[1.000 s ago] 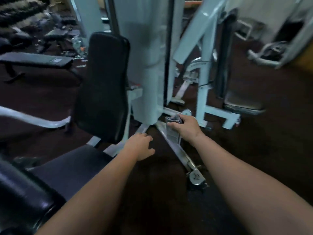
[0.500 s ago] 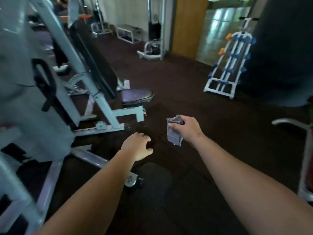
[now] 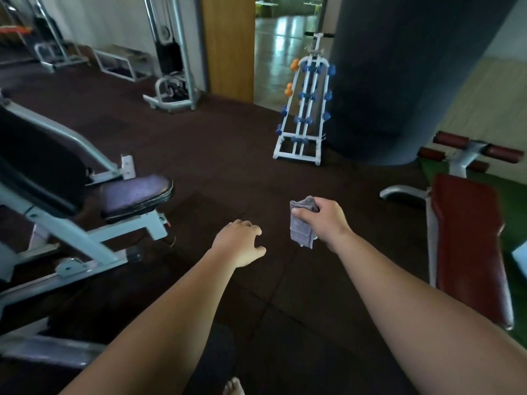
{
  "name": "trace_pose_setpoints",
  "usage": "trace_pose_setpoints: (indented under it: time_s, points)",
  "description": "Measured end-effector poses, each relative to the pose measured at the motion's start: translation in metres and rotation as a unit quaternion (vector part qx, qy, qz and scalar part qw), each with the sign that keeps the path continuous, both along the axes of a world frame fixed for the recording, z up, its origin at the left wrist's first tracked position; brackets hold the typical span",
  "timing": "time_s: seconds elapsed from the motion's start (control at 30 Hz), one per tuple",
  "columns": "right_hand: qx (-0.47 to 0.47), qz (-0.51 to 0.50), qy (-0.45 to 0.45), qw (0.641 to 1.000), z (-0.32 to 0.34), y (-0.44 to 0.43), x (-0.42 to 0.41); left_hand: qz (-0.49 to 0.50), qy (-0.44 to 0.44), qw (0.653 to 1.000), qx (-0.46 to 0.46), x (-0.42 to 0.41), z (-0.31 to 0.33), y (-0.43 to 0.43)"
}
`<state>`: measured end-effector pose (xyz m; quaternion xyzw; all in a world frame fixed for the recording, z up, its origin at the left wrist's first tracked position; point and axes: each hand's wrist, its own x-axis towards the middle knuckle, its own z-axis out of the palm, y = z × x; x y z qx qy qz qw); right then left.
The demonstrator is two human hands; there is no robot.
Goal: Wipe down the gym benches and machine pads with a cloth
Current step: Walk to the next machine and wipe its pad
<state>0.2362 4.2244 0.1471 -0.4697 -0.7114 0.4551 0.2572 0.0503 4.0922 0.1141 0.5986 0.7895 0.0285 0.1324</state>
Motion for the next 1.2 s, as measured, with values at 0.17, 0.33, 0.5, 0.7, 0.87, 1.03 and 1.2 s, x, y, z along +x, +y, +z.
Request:
trace_pose_setpoints:
  time_s: [0.17, 0.33, 0.5, 0.7, 0.87, 1.03, 1.2]
  points:
    - [-0.006, -0.033, 0.004, 0.999, -0.001, 0.077, -0.053, -0.020, -0.004, 1.000, 0.008, -0.056, 0.000, 0.091]
    - [-0.011, -0.043, 0.001, 0.999, 0.003, 0.156, -0.113, -0.033, 0.003, 0.999, 0.017, -0.116, 0.011, 0.177]
    - [-0.010, -0.027, -0.012, 1.000, -0.004, 0.252, -0.183, -0.015, 0.006, 1.000, 0.020, -0.180, 0.008, 0.262]
    - [0.001, 0.034, -0.043, 0.998, -0.020, 0.384, -0.284, 0.024, 0.017, 1.000, 0.007, -0.258, -0.003, 0.367]
    - [-0.016, 0.118, -0.067, 0.991, -0.017, 0.471, -0.387, 0.146, -0.082, 0.984, 0.066, -0.325, -0.002, 0.425]
    - [-0.069, 0.210, -0.034, 0.975, -0.026, 0.484, -0.517, 0.266, -0.213, 0.930, 0.137, -0.406, -0.002, 0.444]
    - [-0.162, 0.267, -0.005, 0.950, -0.041, 0.453, -0.655, 0.386, -0.314, 0.838, 0.224, -0.508, -0.014, 0.429]
